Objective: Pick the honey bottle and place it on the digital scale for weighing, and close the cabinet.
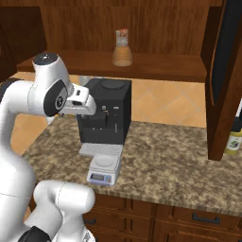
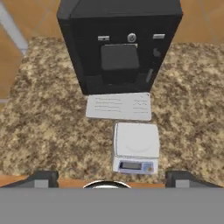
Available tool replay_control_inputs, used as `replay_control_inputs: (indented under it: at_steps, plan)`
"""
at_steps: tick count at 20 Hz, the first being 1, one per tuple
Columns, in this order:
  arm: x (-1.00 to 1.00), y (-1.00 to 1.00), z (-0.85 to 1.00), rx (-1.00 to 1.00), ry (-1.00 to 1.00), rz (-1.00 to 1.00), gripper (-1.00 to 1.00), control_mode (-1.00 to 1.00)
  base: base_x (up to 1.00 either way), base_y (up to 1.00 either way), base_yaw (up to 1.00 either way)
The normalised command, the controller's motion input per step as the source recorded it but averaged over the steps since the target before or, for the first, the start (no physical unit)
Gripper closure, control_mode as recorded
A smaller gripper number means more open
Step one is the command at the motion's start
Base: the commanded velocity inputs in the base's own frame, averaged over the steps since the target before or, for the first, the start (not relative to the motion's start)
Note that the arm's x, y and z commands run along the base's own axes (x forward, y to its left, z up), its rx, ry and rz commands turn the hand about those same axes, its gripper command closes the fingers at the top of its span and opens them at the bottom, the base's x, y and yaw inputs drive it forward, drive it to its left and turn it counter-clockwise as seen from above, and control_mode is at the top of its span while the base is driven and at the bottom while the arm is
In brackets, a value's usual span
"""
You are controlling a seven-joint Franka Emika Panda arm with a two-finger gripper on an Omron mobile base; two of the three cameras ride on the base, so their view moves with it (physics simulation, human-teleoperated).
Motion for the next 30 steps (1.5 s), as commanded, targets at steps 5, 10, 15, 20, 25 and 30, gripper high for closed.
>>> replay_control_inputs:
  at_steps: [5, 10, 15, 20, 25, 30]
  plan:
    - [-0.50, -0.05, 0.82, 0.00, -0.45, 0.00, -1.00, -1.00, 0.00, 0.00, 0.00]
    - [-0.21, -0.02, 0.80, 0.00, -0.45, 0.00, -1.00, -1.00, 0.00, 0.00, 0.00]
    - [-0.07, -0.07, 0.96, 0.00, -0.39, 0.00, -1.00, -1.00, 0.00, 0.00, 0.00]
    - [0.00, -0.21, 0.86, 0.00, -0.25, 0.00, -1.00, -1.00, 0.00, 0.00, 0.00]
    - [0.07, -0.34, 0.37, -0.01, -0.23, 0.00, -1.00, -1.00, 0.00, 0.00, 0.00]
    - [0.22, -0.33, 0.01, -0.01, -0.11, 0.00, -1.00, -1.00, 0.00, 0.00, 0.00]
